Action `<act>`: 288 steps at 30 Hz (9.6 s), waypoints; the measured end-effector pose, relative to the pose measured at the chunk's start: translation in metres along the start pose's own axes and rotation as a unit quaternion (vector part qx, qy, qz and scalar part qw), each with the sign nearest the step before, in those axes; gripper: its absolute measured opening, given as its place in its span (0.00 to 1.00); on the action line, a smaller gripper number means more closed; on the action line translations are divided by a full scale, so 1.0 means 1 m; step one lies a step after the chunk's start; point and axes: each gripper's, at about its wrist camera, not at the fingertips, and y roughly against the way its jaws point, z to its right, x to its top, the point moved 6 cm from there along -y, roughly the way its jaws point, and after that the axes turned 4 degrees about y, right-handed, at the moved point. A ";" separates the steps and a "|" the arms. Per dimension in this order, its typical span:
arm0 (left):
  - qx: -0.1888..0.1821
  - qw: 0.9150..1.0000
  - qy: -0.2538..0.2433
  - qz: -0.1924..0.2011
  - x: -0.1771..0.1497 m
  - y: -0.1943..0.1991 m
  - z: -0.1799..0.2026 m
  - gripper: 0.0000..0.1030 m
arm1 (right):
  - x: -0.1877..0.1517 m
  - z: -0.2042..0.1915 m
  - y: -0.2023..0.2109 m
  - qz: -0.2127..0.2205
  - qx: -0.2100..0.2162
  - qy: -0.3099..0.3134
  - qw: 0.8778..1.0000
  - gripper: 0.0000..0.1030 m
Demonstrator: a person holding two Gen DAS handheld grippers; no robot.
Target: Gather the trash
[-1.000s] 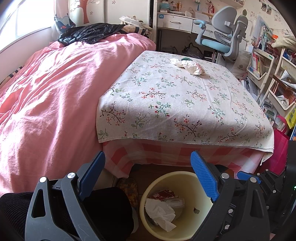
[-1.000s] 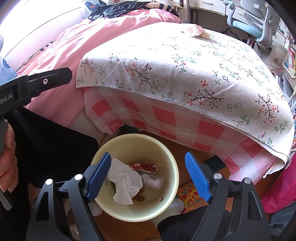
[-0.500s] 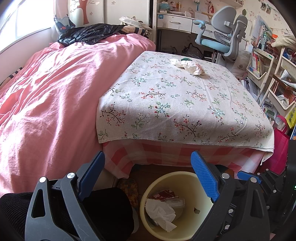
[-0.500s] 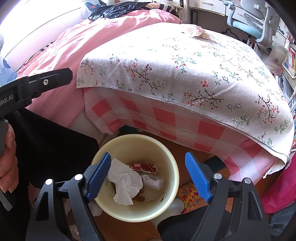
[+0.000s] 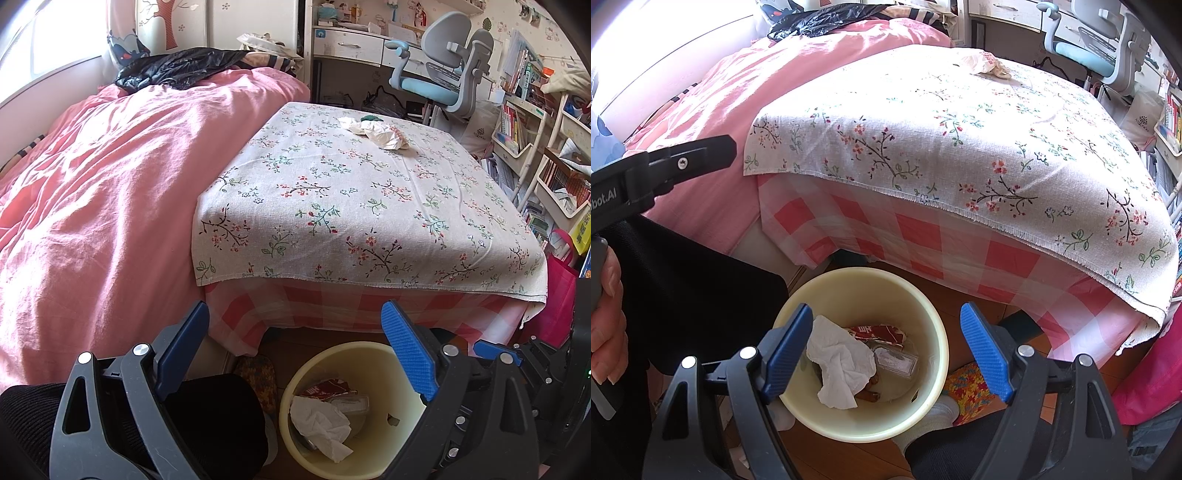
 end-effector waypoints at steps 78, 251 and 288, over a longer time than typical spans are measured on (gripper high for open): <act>-0.141 0.984 -0.014 -0.112 0.199 -0.206 0.060 0.31 | 0.198 0.166 -0.005 0.076 0.052 -0.084 0.992 0.11; -0.080 0.994 -0.011 -0.077 -0.015 -0.015 0.012 0.74 | -0.006 0.053 0.017 0.010 0.130 -0.241 0.962 0.63; -0.082 0.993 -0.035 -0.074 0.164 -0.152 0.054 0.77 | 0.267 0.156 -0.030 0.093 0.010 -0.088 0.992 0.72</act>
